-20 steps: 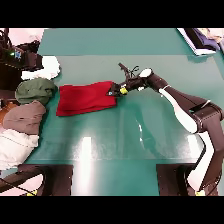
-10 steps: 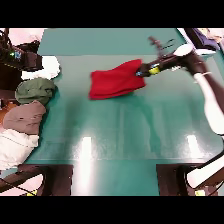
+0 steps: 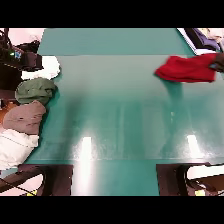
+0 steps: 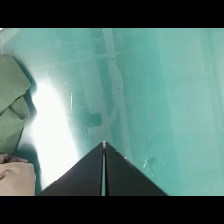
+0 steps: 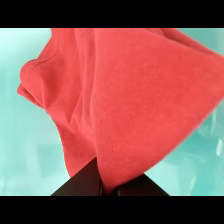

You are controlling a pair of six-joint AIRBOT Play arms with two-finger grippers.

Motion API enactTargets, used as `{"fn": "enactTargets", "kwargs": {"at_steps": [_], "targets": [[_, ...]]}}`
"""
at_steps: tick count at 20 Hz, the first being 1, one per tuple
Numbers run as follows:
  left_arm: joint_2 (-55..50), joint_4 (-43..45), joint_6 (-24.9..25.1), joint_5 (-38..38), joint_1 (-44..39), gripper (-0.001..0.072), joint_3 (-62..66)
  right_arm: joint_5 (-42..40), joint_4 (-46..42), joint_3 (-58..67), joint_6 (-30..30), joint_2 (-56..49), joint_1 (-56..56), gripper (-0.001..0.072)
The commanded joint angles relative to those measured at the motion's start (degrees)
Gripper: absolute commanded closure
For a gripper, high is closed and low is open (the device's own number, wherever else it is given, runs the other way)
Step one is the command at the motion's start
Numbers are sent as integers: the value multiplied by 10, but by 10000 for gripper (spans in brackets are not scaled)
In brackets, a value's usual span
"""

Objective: Fold the shirts.

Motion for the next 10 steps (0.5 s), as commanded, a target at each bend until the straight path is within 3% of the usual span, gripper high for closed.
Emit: {"fn": "enactTargets", "kwargs": {"at_steps": [1, 5, 10], "targets": [[0, -1, -9, 6, 0, 684, 0, 2, -64, 1, 64, 16, -106, 701], [0, -3, -23, 16, 0, 684, 0, 39, -80, -21, 87, 16, -160, 701], [0, -5, -22, 7, 0, 684, 0, 37, -154, -153, 135, 64, -159, 700]]}}
